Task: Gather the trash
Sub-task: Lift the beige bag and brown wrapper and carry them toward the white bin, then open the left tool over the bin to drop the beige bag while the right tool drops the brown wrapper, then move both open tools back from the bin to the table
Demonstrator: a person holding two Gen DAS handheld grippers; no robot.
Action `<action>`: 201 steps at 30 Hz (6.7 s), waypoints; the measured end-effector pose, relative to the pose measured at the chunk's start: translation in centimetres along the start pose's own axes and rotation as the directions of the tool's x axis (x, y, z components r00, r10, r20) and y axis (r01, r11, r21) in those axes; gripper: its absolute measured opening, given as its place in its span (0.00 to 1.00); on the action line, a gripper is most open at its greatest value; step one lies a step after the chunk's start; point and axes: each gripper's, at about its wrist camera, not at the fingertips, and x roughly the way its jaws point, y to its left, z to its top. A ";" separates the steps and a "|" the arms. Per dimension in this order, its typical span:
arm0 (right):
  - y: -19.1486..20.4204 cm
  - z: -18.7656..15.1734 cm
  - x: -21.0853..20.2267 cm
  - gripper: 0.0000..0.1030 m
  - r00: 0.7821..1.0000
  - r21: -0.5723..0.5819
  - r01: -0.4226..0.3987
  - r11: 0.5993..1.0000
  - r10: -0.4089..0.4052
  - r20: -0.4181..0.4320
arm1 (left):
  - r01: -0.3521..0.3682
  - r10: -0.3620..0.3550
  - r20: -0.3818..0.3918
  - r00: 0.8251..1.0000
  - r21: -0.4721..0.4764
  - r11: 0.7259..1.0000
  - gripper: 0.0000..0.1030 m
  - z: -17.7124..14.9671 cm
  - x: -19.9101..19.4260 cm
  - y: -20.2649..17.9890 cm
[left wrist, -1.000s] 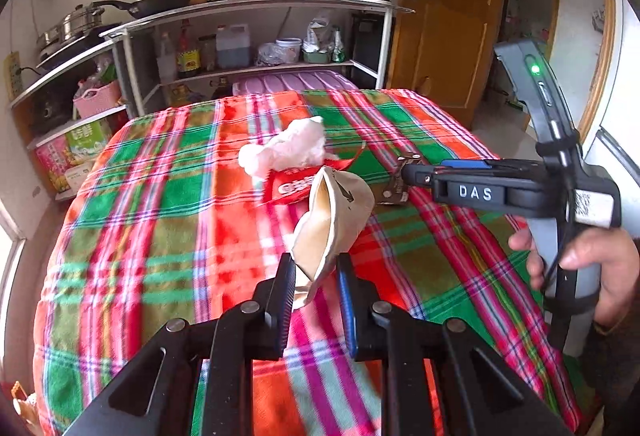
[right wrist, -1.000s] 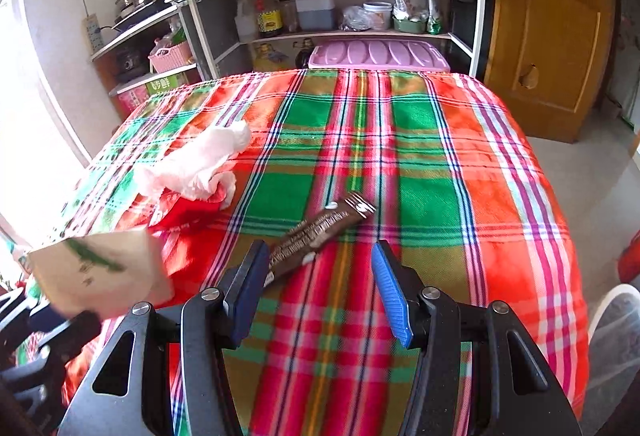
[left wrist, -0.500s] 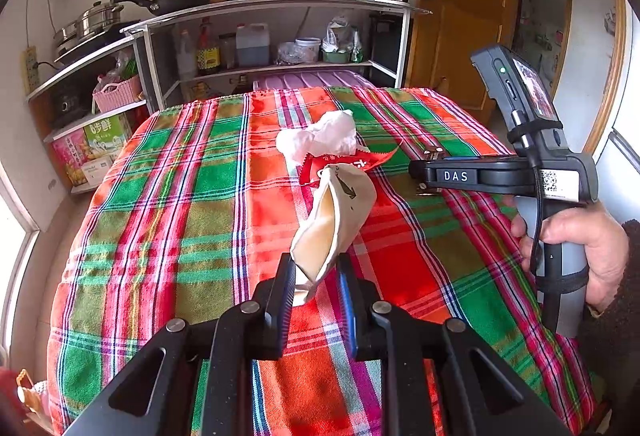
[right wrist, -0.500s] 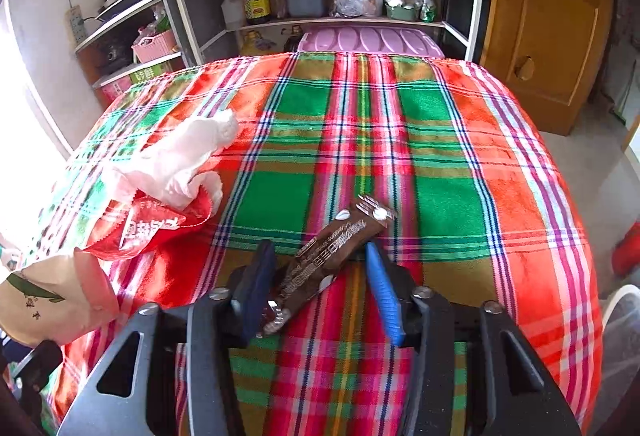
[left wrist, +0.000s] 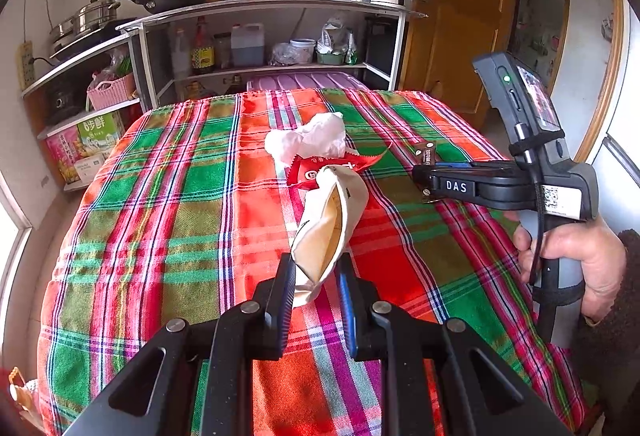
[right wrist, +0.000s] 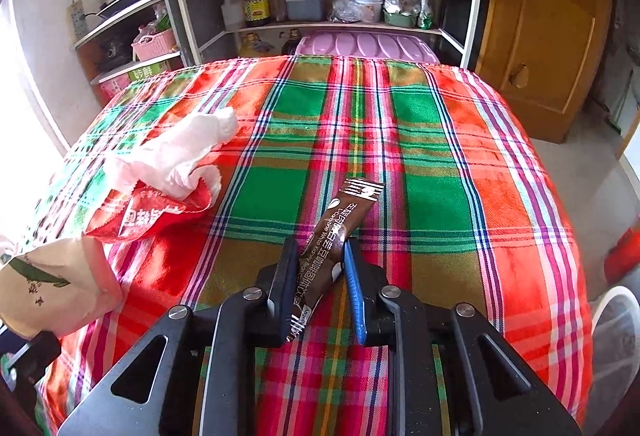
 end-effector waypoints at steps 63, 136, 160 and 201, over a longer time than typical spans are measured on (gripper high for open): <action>-12.2 -10.6 -18.9 0.23 0.973 0.205 0.030 0.978 -0.076 0.218 | 0.224 -0.244 0.088 0.966 0.191 0.956 0.14 2.9 -2.7 -16.7; -28.0 -18.3 -20.5 0.53 0.934 0.459 0.311 0.832 -0.358 0.015 | 0.416 -0.401 -0.111 0.909 0.274 0.867 0.47 3.9 4.0 -33.6; -17.6 -11.8 -19.4 0.54 0.953 0.343 0.185 0.921 -0.253 0.165 | 0.237 -0.248 0.054 0.967 0.157 0.959 0.53 5.6 -0.1 -19.5; 1.6 -1.0 -4.5 0.54 0.985 0.095 -0.166 0.982 0.160 0.066 | -0.026 0.036 0.072 0.997 -0.139 0.990 0.61 6.3 1.8 5.8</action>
